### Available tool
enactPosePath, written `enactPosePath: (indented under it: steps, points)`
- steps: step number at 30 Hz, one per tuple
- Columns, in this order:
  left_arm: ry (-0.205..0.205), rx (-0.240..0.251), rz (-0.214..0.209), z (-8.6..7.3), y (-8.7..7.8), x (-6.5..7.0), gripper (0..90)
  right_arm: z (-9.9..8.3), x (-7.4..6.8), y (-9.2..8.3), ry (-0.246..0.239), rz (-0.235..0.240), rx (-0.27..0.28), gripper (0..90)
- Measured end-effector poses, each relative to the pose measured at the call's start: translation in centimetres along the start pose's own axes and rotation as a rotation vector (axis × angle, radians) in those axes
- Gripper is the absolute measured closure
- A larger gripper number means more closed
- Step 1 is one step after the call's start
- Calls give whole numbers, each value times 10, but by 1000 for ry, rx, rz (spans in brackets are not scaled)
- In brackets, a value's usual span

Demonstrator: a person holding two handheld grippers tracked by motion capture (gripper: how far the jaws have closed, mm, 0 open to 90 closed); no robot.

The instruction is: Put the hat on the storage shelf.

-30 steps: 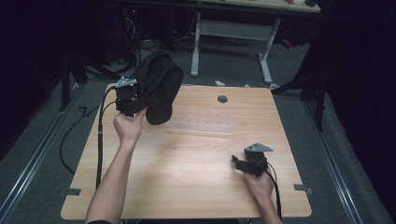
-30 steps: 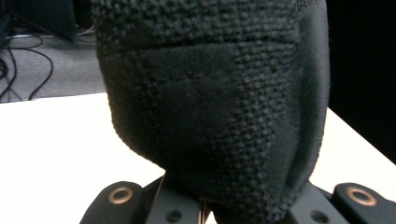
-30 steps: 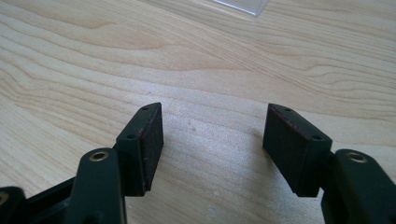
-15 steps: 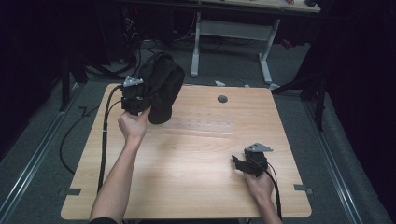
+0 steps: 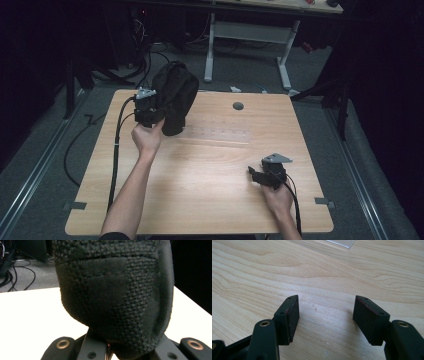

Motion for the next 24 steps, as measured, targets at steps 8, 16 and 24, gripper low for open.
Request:
enactPosePath:
  steps: [8,16,24]
  points:
    - [-50,-2,14,0,-2,-16,751,0,0,0,4,1,-1,380]
    - [-81,-11,22,3,-7,-25,592,0,0,0,4,2,-1,380]
    - [-88,-12,8,2,-9,-27,387,0,0,0,5,2,-1,379]
Point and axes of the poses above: each handheld gripper's, and its own axes: y roughly forward along the jaws, z roughly out of its top, x roughly to its right, the point moved 1 cm from there along y, roughly forward along the jaws, and after that the axes turned 10 degrees about x, right-handed, at the moved point
